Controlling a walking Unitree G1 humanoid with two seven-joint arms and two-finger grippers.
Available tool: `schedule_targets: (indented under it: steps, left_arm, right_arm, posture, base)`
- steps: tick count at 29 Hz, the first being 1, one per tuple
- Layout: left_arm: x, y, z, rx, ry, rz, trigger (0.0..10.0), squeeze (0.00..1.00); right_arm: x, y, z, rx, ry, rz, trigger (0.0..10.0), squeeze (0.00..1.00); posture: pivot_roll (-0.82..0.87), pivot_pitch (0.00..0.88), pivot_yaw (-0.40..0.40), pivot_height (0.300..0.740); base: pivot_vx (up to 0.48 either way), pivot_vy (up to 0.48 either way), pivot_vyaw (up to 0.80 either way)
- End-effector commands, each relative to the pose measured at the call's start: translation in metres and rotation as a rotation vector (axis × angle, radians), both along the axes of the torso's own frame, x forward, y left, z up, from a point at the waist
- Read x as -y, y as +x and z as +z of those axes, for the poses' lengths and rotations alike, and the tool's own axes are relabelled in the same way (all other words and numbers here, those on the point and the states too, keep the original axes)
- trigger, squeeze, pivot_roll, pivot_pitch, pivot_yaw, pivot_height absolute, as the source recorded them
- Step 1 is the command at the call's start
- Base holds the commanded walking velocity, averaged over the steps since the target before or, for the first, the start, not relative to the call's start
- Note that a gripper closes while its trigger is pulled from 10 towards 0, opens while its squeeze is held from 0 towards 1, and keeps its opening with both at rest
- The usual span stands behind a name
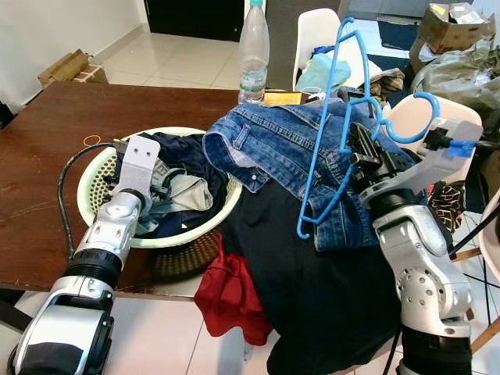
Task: Hang hanger
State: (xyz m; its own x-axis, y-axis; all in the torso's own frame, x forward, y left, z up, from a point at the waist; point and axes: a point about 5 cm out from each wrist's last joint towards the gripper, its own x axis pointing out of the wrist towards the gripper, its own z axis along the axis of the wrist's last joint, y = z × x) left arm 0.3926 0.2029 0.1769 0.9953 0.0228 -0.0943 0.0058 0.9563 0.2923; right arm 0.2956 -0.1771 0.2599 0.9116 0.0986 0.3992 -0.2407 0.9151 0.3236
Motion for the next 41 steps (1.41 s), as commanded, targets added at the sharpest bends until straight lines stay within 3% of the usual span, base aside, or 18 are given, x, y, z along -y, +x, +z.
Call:
schedule_targets:
  steps: [1,3,4,5,6,7,26,30,33,34,35,36,37,38,39,40,41]
  left_arm:
    - [-0.007,0.0,0.001,-0.007,0.025,0.01,10.0,0.0]
    - [-0.006,0.002,0.002,-0.001,0.027,0.006,10.0,0.0]
    - [-0.005,0.003,0.003,0.004,0.027,-0.002,6.6,0.0]
    - [-0.005,0.003,0.003,0.004,0.027,-0.002,6.6,0.0]
    - [-0.004,0.004,0.004,0.005,0.028,-0.012,1.7,0.0]
    - [-0.001,0.005,0.004,0.003,0.026,-0.026,0.0,0.0]
    - [0.014,0.004,-0.008,-0.019,0.011,-0.091,0.0,0.0]
    - [0.015,0.006,0.001,0.009,-0.027,-0.106,0.0,0.0]
    - [0.029,0.01,0.059,0.188,-0.299,-0.257,0.0,0.0]
    - [0.039,0.005,0.094,0.292,-0.381,-0.378,0.0,0.0]
    - [0.039,0.005,0.094,0.292,-0.381,-0.378,0.0,0.0]
    - [0.045,-0.001,0.116,0.359,-0.419,-0.465,0.0,0.0]
    - [0.045,-0.001,0.116,0.359,-0.419,-0.465,0.0,0.0]
    - [0.05,-0.009,0.143,0.434,-0.458,-0.554,0.0,0.0]
    - [0.05,-0.009,0.143,0.434,-0.458,-0.554,0.0,0.0]
    - [0.052,-0.024,0.179,0.538,-0.564,-0.667,0.0,0.0]
    - [0.052,-0.024,0.179,0.538,-0.564,-0.667,0.0,0.0]
  right_arm:
    - [0.005,-0.003,-0.002,-0.015,-0.011,-0.027,10.0,0.0]
    - [0.005,-0.004,-0.002,-0.015,-0.011,-0.028,10.0,0.0]
    - [0.006,-0.004,-0.002,-0.016,-0.012,-0.03,10.0,0.0]
    - [0.006,-0.004,-0.002,-0.016,-0.012,-0.03,10.0,0.0]
    - [0.006,-0.005,-0.002,-0.016,-0.012,-0.031,10.0,0.0]
    - [0.006,-0.005,-0.002,-0.017,-0.012,-0.032,10.0,0.0]
    - [0.006,-0.005,-0.003,-0.026,-0.008,-0.038,10.0,0.0]
    - [0.006,-0.004,-0.003,-0.027,-0.012,-0.037,10.0,0.0]
    - [0.005,-0.003,-0.003,-0.027,-0.013,-0.035,10.0,0.0]
    - [0.005,-0.002,-0.003,-0.026,-0.012,-0.034,10.0,0.0]
    - [0.005,-0.002,-0.003,-0.026,-0.012,-0.034,10.0,0.0]
    - [0.005,-0.002,-0.003,-0.025,-0.011,-0.033,10.0,0.0]
    - [0.005,-0.002,-0.003,-0.025,-0.011,-0.033,10.0,0.0]
    - [0.004,-0.001,-0.003,-0.023,-0.01,-0.03,10.0,0.0]
    - [0.004,-0.001,-0.003,-0.023,-0.01,-0.03,10.0,0.0]
    - [0.003,-0.001,-0.003,-0.022,-0.007,-0.027,10.0,0.0]
    - [0.003,-0.001,-0.003,-0.022,-0.007,-0.027,10.0,0.0]
  posture:
    - [-0.01,0.169,0.043,0.74]
    - [-0.02,0.171,0.043,0.74]
    - [-0.02,0.172,0.044,0.74]
    - [-0.02,0.172,0.044,0.74]
    - [-0.02,0.172,0.044,0.74]
    - [-0.02,0.173,0.044,0.74]
    - [-0.01,0.176,0.041,0.74]
    - [-0.01,0.173,0.04,0.74]
    - [-0.01,0.165,0.04,0.74]
    - [0.0,0.162,0.039,0.74]
    - [0.0,0.162,0.039,0.74]
    - [0.0,0.162,0.039,0.74]
    - [0.0,0.162,0.039,0.74]
    - [0.0,0.156,0.04,0.74]
    - [0.0,0.156,0.04,0.74]
    - [0.01,0.15,0.042,0.74]
    - [0.01,0.15,0.042,0.74]
  base:
    - [0.0,0.0,0.0]
    - [0.0,0.0,0.0]
    - [0.0,0.0,0.0]
    - [0.0,0.0,0.0]
    - [0.0,0.0,0.0]
    - [0.0,0.0,0.0]
    - [0.0,0.0,0.0]
    - [0.0,0.0,0.0]
    - [0.0,0.0,0.0]
    - [0.0,0.0,0.0]
    - [0.0,0.0,0.0]
    - [0.0,0.0,0.0]
    - [0.0,0.0,0.0]
    - [0.0,0.0,0.0]
    - [0.0,0.0,0.0]
    - [0.0,0.0,0.0]
    - [0.0,0.0,0.0]
